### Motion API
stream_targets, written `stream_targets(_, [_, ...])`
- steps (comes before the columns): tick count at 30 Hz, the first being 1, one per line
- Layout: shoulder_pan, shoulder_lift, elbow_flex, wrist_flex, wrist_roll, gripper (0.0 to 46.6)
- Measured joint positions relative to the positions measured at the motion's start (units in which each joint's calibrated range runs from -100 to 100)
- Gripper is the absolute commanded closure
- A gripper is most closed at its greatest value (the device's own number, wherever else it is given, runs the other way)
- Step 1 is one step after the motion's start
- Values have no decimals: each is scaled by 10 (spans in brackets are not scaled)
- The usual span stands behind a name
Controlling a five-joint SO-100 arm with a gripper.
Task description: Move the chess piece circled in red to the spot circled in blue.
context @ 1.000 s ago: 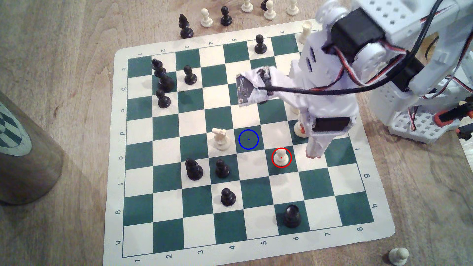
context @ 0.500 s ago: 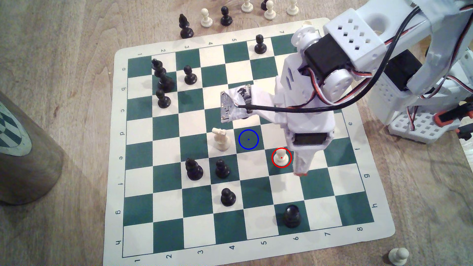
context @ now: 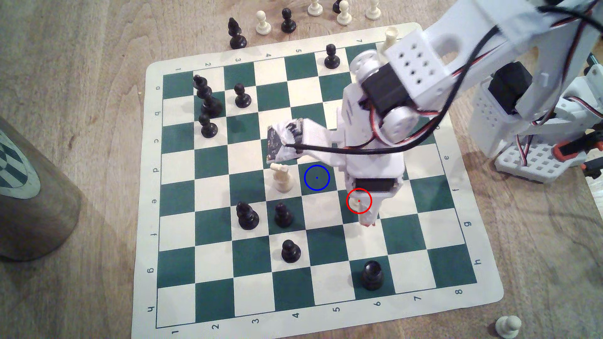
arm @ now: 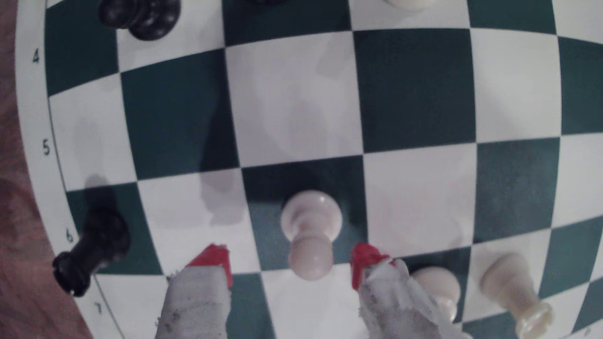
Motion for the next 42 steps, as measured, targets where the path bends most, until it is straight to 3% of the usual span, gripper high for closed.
stream_targets(12, [6, 3, 0, -10, 0, 295])
stream_targets(20, [6, 3, -1, -10, -5, 286])
stream_targets(24, [6, 3, -1, -22, -5, 317])
stream_targets(29, [6, 3, -1, -26, -5, 422])
stream_targets(32, [6, 3, -1, -26, -5, 455])
stream_targets(42, [0, 3, -1, -25, -5, 464])
